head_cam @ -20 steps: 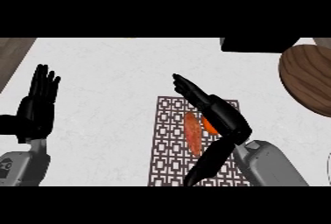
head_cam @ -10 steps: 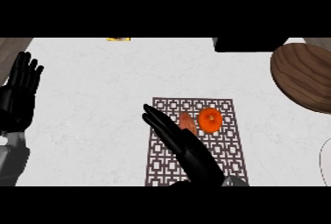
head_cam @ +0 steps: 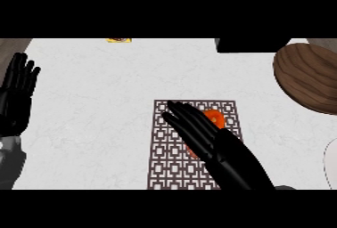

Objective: Pick the sweet potato from the placemat and place it in the bowl

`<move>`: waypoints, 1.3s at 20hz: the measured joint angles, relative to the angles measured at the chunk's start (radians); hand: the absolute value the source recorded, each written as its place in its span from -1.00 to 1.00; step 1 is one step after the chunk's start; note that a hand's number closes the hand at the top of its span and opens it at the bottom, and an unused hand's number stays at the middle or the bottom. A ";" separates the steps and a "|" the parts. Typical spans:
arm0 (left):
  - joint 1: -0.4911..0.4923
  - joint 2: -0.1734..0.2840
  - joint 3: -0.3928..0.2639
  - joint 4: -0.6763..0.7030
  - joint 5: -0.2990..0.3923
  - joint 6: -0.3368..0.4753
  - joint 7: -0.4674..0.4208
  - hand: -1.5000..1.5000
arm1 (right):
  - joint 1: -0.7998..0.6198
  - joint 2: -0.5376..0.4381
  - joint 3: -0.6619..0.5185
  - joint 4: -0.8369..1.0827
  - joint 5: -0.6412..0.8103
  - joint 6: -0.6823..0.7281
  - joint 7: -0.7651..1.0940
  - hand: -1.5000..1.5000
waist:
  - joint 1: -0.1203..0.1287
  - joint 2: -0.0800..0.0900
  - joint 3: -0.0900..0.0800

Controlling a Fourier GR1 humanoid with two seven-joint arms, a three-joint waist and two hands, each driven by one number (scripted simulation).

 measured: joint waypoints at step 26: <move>0.008 -0.051 0.043 -0.041 -0.048 -0.047 0.031 0.00 | -0.143 -0.099 -0.118 0.062 -0.175 0.700 0.370 -1.00 | 0.016 0.008 0.002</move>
